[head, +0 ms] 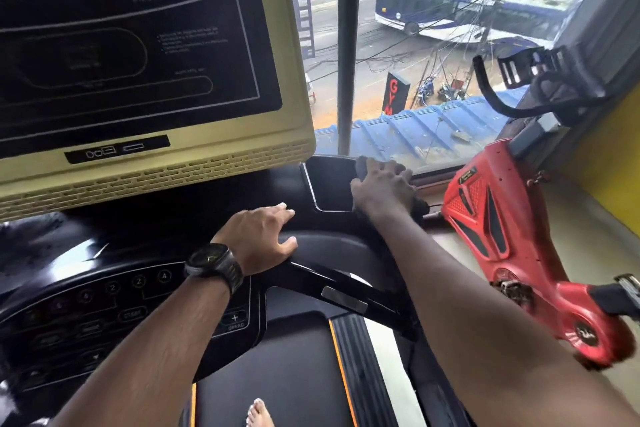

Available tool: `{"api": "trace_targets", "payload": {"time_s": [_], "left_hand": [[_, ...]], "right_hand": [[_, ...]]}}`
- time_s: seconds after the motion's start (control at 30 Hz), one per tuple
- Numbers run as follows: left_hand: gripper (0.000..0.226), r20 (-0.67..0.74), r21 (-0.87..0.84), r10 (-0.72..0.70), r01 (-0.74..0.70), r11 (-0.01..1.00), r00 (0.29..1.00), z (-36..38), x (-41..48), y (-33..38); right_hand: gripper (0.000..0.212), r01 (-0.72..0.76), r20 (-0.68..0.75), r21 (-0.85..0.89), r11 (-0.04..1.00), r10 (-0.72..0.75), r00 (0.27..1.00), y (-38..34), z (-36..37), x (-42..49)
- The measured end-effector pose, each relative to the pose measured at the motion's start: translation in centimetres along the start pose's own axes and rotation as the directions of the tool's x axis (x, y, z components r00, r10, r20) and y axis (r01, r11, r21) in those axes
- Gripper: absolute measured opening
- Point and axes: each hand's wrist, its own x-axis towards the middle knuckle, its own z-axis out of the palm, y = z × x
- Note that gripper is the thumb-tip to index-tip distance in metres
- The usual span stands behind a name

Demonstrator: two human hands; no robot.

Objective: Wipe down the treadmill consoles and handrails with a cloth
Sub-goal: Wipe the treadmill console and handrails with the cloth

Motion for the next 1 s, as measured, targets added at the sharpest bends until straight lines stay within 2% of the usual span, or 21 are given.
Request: {"api": "trace_targets", "payload": {"time_s": [0.07, 0.13, 0.17, 0.23, 0.3, 0.33, 0.4, 0.47, 0.6, 0.7, 0.77, 0.83, 0.9, 1.0], "left_hand": [[0.062, 0.006, -0.006, 0.002, -0.002, 1.000, 1.000, 0.0, 0.0, 0.1], [0.062, 0.003, -0.006, 0.007, -0.007, 1.000, 1.000, 0.0, 0.0, 0.1], [0.062, 0.001, -0.006, 0.006, -0.006, 1.000, 1.000, -0.1, 0.0, 0.0], [0.062, 0.005, -0.011, 0.002, -0.002, 1.000, 1.000, 0.0, 0.0, 0.0], [0.062, 0.007, -0.017, -0.001, 0.001, 1.000, 1.000, 0.0, -0.1, -0.1], [0.062, 0.006, -0.019, -0.001, 0.001, 1.000, 1.000, 0.0, 0.0, -0.1], [0.062, 0.005, -0.022, 0.003, -0.003, 1.000, 1.000, 0.0, 0.0, -0.2], [0.062, 0.005, -0.023, 0.004, -0.004, 1.000, 1.000, 0.1, 0.0, -0.1], [0.061, 0.003, -0.026, 0.000, 0.000, 1.000, 1.000, -0.1, -0.1, 0.0], [0.062, 0.006, -0.025, 0.000, 0.000, 1.000, 1.000, -0.2, -0.1, 0.0], [0.062, 0.003, -0.019, -0.005, 0.005, 1.000, 1.000, -0.2, -0.1, 0.1], [0.062, 0.002, -0.010, -0.015, 0.015, 1.000, 1.000, -0.2, -0.1, 0.2], [0.060, -0.003, 0.000, -0.027, 0.027, 1.000, 1.000, -0.3, -0.2, 0.3], [0.056, -0.008, 0.002, -0.046, 0.046, 0.999, 0.999, -0.4, -0.3, 0.4]], "right_hand": [[0.053, 0.202, -0.019, -0.075, 0.977, -0.204, 0.979, 0.0, 0.1, -0.7], [0.052, 0.342, 0.045, -0.049, 0.938, -0.340, 0.939, 0.5, -0.6, 0.6], [0.052, 0.342, 0.093, -0.009, 0.940, -0.340, 0.936, 0.6, -1.0, 1.5], [0.056, 0.184, 0.111, 0.104, 0.978, -0.195, 0.975, 0.9, -1.5, 2.4], [0.059, 0.033, 0.065, 0.082, 0.996, -0.039, 0.997, 0.5, -1.1, 1.1], [0.057, 0.042, 0.025, 0.023, 0.999, -0.043, 0.999, 0.1, -0.6, -0.2], [0.052, 0.206, -0.042, -0.108, 0.973, -0.211, 0.977, -0.2, 0.4, -2.5], [0.050, 0.358, -0.061, -0.148, 0.922, -0.370, 0.927, 0.5, 0.6, -3.7], [0.053, 0.460, -0.022, -0.100, 0.882, -0.464, 0.886, 2.2, -0.4, -4.4], [0.050, 0.512, -0.102, -0.058, 0.857, -0.515, 0.851, 1.7, -0.4, -4.9], [0.046, 0.486, -0.171, 0.059, 0.872, -0.471, 0.865, 0.1, -0.8, -4.4], [0.045, 0.410, -0.153, 0.204, 0.889, -0.385, 0.910, -2.2, -0.9, -3.4], [0.041, 0.293, -0.041, 0.314, 0.903, -0.295, 0.955, -4.6, -0.5, -2.4], [0.039, 0.142, 0.151, 0.418, 0.897, -0.223, 0.963, -7.5, 0.2, -0.7]]}}
